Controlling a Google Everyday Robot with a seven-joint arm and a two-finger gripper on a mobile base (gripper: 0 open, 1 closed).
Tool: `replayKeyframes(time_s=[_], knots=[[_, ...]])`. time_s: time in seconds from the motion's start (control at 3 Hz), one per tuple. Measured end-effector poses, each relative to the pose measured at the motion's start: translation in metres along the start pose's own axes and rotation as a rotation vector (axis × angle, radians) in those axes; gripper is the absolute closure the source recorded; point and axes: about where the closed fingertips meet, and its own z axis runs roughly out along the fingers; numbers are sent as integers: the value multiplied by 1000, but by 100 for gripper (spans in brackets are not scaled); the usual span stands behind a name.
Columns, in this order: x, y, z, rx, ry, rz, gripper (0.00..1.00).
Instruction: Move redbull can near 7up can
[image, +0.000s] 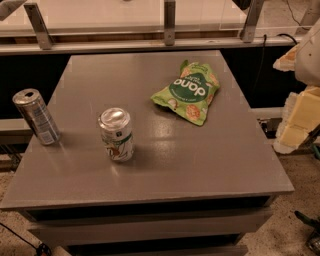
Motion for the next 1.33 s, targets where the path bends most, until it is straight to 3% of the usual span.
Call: replayKeyframes(time_s=[0.67,1.0,1.33], knots=[[-8,-8,0,2,-24,-5,0],[-27,-37,17,-53,-2,-6,0],[-81,-72,34,-97,-15,-91,0]])
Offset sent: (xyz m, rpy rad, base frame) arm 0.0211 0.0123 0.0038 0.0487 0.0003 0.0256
